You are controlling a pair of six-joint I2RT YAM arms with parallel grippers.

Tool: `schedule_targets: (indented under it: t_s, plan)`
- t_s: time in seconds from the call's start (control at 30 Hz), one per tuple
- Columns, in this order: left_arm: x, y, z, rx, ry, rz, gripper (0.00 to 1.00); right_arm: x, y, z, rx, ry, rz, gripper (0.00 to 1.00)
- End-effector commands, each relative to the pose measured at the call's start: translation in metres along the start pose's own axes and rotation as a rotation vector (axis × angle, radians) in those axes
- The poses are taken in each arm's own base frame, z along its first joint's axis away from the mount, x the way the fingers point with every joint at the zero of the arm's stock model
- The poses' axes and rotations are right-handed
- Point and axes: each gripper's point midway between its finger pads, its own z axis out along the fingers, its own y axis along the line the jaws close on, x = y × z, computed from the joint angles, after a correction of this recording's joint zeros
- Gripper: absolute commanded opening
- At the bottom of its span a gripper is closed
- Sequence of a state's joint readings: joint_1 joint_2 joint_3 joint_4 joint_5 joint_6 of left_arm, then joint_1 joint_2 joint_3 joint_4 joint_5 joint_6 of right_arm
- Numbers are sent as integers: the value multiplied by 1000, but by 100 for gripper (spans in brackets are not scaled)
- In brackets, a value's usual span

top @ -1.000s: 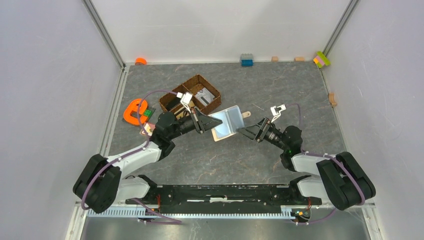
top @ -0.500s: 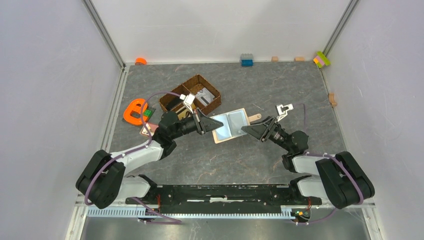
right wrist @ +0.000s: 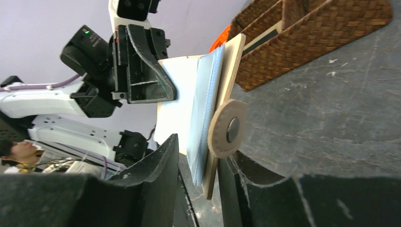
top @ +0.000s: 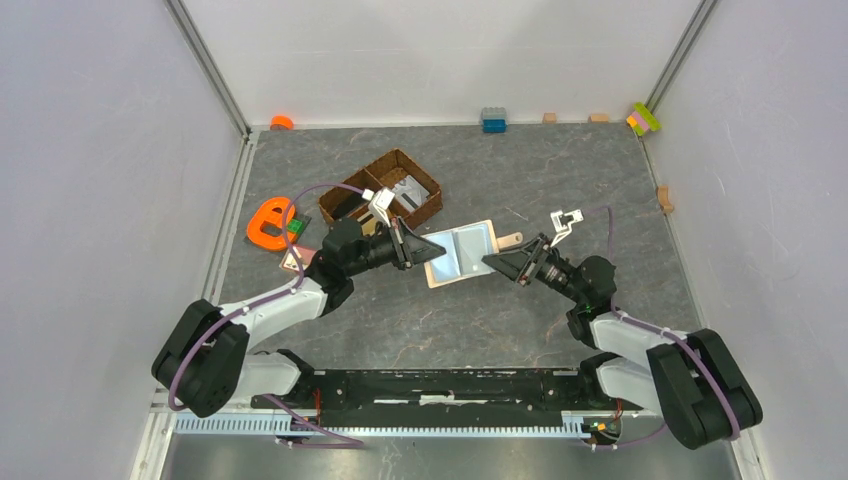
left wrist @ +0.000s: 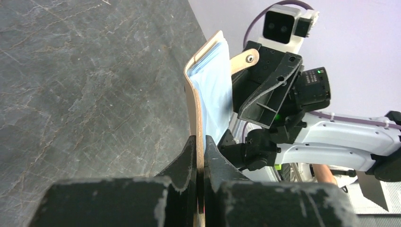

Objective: Take the credit cards out of the card holder
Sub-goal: Remove the credit card from the card holder.

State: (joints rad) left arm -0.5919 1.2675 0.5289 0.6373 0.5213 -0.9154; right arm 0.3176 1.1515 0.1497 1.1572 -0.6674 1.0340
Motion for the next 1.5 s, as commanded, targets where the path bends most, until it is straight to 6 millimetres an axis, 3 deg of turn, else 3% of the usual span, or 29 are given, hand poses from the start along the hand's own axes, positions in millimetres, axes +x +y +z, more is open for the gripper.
schedule_targets:
  t_s: [0.0,0.5,0.63,0.8,1.03,1.13,1.33,1.47]
  plan:
    - [-17,-2,4,-34,-42,81,2,-15,-8,5,61,-20,-128,39]
    - [-15,-2,7,-35,-25,86,2,-9,-8,12,50,32,-141,7]
    - [-13,-2,9,-31,-15,87,2,-2,-11,19,78,87,-179,6]
    - [-10,11,12,-94,8,82,2,9,10,32,9,142,-252,2]
    - [-8,19,16,-121,23,71,2,13,4,36,52,165,-279,0]
    - [-8,18,15,-116,23,73,2,12,-11,35,129,179,-287,0]
    - [-8,7,15,-64,21,78,2,18,-9,38,103,207,-281,8]
    - [-7,5,16,-53,26,76,2,23,8,42,18,223,-284,11]
